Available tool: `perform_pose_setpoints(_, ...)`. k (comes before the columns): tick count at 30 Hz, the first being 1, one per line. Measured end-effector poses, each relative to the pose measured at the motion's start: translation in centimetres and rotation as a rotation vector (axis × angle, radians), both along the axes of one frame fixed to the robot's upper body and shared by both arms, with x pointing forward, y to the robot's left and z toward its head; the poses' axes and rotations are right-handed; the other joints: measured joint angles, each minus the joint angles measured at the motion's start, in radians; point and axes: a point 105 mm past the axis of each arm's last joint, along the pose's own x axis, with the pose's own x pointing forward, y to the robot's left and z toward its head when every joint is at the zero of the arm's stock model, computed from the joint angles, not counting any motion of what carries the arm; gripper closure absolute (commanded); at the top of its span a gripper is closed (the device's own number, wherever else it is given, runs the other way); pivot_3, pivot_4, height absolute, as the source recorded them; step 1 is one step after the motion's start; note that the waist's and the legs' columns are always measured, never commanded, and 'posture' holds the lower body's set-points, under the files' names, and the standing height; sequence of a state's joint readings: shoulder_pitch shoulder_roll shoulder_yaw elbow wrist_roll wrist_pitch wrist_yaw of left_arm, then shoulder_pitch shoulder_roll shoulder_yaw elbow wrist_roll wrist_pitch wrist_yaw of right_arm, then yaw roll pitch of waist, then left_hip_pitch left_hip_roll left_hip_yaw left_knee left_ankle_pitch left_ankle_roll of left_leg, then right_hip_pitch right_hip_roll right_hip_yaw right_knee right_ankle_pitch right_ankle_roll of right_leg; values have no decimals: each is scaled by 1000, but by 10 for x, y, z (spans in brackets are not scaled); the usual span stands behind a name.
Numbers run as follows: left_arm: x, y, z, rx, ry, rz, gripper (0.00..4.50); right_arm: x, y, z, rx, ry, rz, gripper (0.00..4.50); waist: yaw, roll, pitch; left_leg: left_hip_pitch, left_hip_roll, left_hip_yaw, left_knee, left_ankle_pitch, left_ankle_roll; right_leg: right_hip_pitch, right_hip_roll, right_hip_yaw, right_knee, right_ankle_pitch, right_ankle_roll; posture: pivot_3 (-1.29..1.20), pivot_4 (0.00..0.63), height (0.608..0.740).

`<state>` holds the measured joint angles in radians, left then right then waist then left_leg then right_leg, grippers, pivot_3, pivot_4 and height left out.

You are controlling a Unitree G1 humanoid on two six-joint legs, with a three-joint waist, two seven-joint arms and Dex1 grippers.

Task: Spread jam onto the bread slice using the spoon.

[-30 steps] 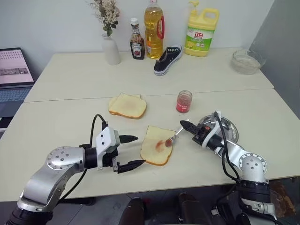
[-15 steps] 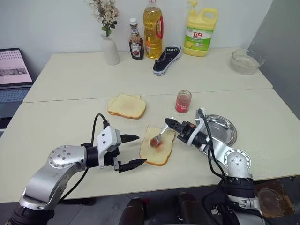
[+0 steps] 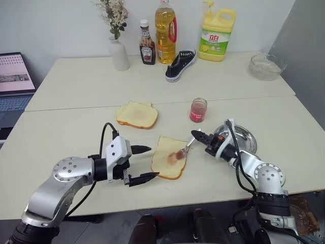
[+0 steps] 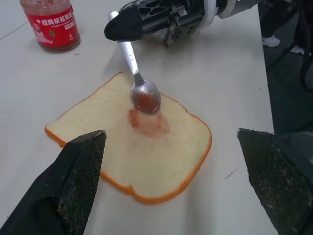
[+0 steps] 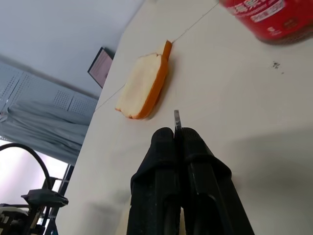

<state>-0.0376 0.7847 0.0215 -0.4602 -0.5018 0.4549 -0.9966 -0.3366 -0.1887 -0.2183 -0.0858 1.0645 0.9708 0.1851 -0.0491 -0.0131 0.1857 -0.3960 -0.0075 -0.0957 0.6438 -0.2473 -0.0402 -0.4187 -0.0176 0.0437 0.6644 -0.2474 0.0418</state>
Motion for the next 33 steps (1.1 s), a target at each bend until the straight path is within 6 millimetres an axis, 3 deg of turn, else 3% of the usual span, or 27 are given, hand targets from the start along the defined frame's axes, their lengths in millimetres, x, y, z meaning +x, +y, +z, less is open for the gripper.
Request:
perform_pose_setpoints(4,-1,-3,-1,0,2,-17,0,6,-4,14,13,-29,-30,4468,-1,0,0,0,0,0,0,0,0,0,0,0,0,0,0,0,150,740)
perform_pose_setpoints(8,0,-3,0,0,2,-23,0,7,11,31,69,-64,-7,4468,-3,0,0,0,0,0,0,0,0,0,1,0,0,2,-4,0,150,740)
perform_pose_setpoints(17,0,-3,-1,6,1,-24,0,1,44,21,62,-36,69,4468,-4,0,0,0,0,0,0,0,0,0,1,0,0,2,-4,0,150,740)
perform_pose_setpoints(22,0,-3,-2,6,3,-22,0,0,35,-1,-27,-1,52,4468,-4,0,0,0,0,0,0,0,0,0,1,0,0,2,-4,0,150,740)
perform_pose_setpoints(33,0,-3,-2,3,2,-22,0,3,4,10,-108,-75,6,4468,-1,0,0,0,0,0,0,0,0,0,0,0,0,2,-4,0,150,740)
